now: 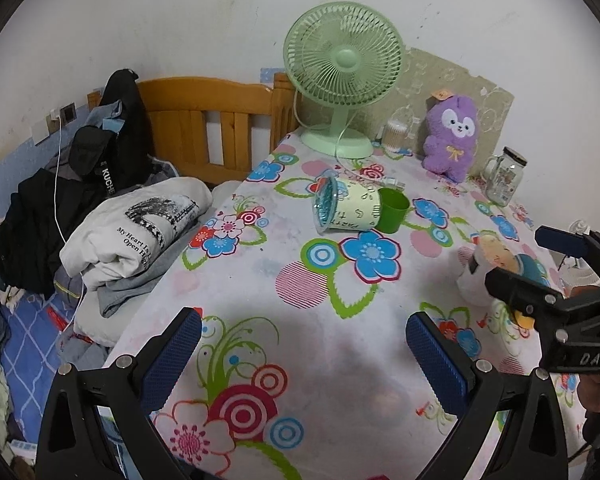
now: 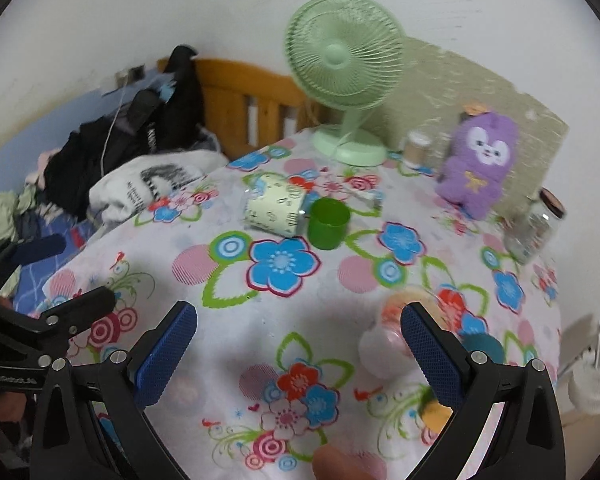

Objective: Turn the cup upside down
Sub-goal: 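Move the right tool toward the pale green cup lying on its side, then close the right gripper around the pale green cup's body and lift it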

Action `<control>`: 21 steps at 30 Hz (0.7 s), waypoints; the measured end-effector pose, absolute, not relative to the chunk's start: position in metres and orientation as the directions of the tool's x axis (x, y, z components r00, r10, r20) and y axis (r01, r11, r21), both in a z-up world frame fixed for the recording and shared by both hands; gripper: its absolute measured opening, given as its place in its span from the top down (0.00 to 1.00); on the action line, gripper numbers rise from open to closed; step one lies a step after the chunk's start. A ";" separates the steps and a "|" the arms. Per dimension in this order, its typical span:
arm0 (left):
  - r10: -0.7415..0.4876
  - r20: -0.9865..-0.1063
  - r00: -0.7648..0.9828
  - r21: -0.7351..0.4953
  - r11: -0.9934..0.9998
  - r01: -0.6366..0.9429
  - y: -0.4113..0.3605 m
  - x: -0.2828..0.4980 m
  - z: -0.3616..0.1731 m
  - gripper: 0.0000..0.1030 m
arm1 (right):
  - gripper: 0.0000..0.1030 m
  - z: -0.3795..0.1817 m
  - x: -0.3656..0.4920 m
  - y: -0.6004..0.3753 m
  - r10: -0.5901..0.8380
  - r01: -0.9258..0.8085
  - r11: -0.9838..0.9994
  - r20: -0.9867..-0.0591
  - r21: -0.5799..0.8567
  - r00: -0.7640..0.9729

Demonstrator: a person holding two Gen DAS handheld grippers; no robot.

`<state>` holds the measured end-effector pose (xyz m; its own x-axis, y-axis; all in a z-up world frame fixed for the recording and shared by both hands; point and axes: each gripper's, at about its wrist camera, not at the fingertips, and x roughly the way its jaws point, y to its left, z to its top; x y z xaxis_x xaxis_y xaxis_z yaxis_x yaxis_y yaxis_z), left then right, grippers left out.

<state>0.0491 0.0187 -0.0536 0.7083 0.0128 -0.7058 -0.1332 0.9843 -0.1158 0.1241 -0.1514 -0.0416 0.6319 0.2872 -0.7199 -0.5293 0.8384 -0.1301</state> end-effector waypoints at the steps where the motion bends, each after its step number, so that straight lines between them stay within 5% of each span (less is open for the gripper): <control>1: 0.015 -0.712 0.702 -0.118 0.983 -0.141 0.021 0.054 -0.056 0.00 | 0.00 -0.043 0.128 -0.148 0.292 -0.543 0.829 -0.725 -0.134 0.624; 21: 0.082 -0.806 0.586 -0.110 0.952 -0.284 0.043 0.128 -0.096 0.00 | 0.00 -0.066 0.276 -0.079 0.344 -0.841 0.508 -0.852 -0.185 0.395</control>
